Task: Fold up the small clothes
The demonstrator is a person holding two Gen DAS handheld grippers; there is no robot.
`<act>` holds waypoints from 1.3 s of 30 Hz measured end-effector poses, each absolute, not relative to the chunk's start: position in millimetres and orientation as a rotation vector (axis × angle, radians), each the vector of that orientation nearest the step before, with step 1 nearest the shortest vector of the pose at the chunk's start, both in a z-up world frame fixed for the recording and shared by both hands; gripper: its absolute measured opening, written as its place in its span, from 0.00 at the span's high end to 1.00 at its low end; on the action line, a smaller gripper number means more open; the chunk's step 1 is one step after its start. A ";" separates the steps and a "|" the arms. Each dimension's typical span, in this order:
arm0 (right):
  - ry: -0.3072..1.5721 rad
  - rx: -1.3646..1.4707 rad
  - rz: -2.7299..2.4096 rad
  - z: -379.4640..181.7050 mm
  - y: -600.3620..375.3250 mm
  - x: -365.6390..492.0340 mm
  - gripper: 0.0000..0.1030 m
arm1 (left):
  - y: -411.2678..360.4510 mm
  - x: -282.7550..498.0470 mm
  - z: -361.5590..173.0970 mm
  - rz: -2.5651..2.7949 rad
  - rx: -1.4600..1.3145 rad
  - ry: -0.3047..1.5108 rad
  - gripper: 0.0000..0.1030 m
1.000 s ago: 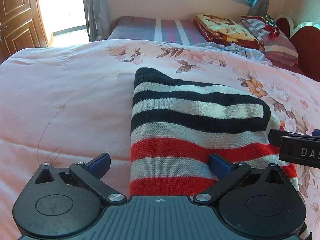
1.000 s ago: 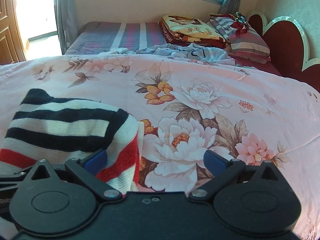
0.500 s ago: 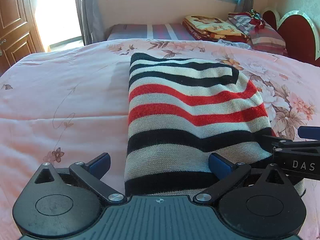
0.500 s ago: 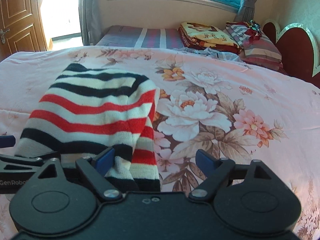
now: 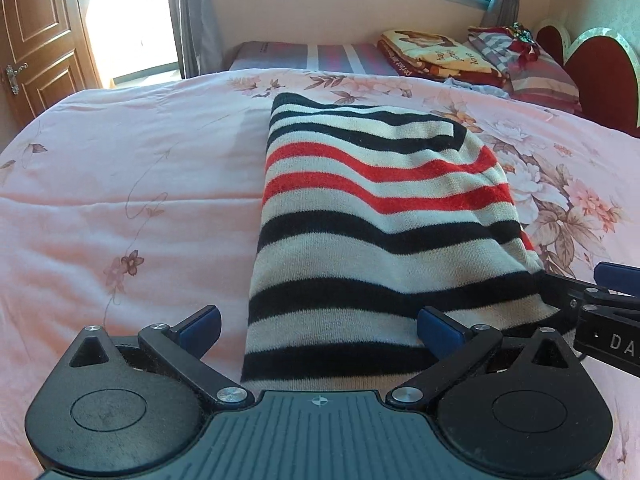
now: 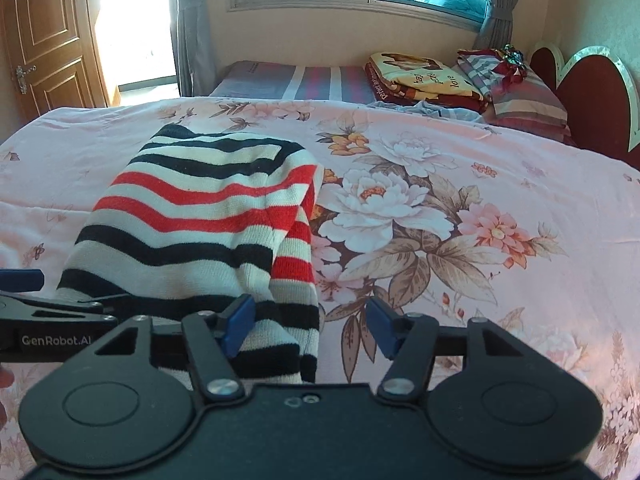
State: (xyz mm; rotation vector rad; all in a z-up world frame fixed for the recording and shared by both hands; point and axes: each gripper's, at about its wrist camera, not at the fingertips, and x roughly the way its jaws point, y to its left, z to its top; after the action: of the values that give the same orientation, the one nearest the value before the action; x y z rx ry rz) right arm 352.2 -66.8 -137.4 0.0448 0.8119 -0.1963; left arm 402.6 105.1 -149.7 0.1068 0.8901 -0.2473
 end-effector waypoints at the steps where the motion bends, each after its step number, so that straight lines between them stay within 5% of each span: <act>1: 0.819 0.038 -0.200 -140.4 -66.5 350.9 0.42 | 104.1 401.4 -154.6 -0.244 0.112 0.895 0.00; 13: 0.897 0.131 -0.190 -145.5 -81.8 348.6 0.34 | 101.6 389.8 -143.8 -0.197 0.123 0.915 0.00; 18: 0.845 0.122 -0.148 -119.3 -76.8 322.7 0.22 | 106.7 363.1 -116.0 -0.206 0.121 0.871 0.00; 39: 0.635 0.053 -0.003 0.1 -58.6 83.9 0.05 | 163.5 116.2 9.7 -0.156 0.095 0.688 0.00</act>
State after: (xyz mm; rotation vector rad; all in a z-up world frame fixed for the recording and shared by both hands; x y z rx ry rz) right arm 83.9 -58.6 0.1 0.0526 0.6347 -0.0030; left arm 116.2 163.5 9.7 0.0952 0.6881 -0.1562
